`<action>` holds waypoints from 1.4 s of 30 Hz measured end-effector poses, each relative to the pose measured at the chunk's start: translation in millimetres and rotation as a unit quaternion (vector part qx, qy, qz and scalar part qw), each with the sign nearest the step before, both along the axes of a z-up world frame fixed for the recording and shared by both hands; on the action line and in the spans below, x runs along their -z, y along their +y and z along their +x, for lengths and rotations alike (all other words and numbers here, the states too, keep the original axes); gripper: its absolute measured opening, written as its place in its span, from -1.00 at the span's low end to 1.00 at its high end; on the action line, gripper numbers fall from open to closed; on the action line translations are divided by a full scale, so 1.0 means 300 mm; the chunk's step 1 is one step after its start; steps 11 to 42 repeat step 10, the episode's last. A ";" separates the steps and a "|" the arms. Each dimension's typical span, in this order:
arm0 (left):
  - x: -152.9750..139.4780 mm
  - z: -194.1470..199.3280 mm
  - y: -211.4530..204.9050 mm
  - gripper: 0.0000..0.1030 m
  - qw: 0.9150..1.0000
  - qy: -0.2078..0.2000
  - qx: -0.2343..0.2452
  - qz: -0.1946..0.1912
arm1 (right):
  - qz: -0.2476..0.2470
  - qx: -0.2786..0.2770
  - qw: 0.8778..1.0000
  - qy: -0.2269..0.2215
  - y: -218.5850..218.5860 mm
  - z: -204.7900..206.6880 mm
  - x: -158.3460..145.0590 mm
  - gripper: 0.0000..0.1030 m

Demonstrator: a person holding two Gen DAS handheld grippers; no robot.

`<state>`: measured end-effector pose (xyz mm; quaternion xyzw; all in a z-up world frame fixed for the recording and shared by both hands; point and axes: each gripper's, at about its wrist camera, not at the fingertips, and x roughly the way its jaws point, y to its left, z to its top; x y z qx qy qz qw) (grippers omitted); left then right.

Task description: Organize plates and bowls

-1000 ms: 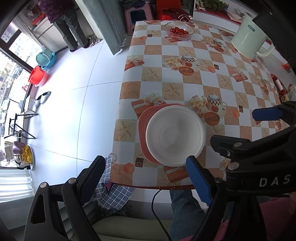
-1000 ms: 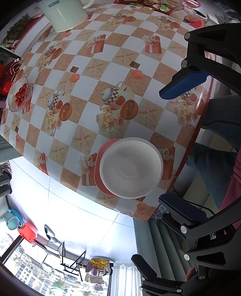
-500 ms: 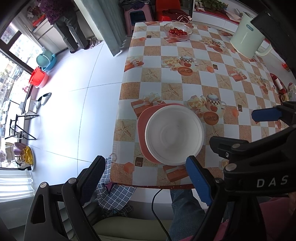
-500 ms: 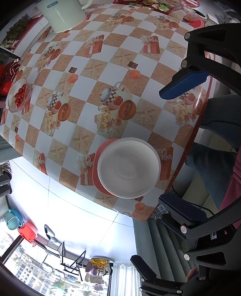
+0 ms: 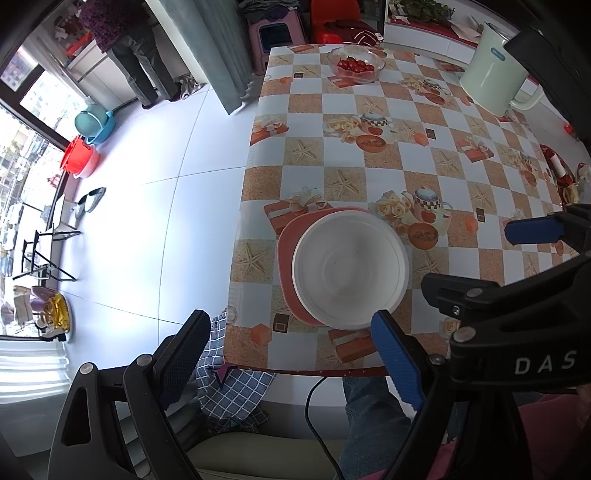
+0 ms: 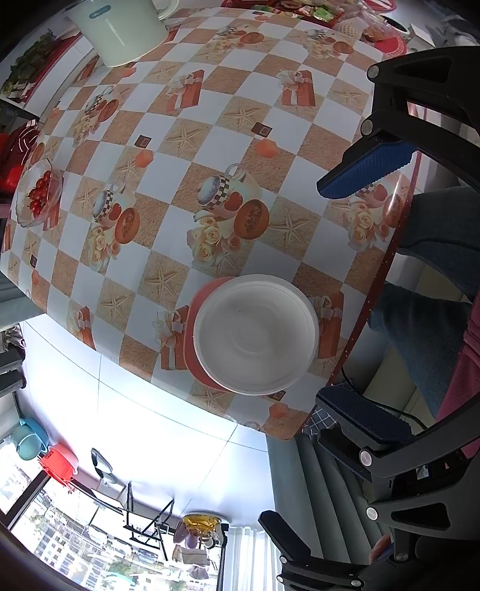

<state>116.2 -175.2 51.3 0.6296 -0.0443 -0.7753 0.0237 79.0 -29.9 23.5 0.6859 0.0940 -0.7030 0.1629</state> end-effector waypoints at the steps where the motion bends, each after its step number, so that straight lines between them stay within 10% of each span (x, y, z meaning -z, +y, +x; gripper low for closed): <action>1: 0.001 0.001 0.002 0.76 1.000 0.000 -0.001 0.000 | 0.000 -0.001 1.000 0.000 0.000 -0.001 0.000 0.99; 42: -0.004 -0.007 -0.022 0.76 0.999 0.009 0.018 0.025 | -0.004 0.000 1.000 -0.004 0.003 0.022 0.012 0.99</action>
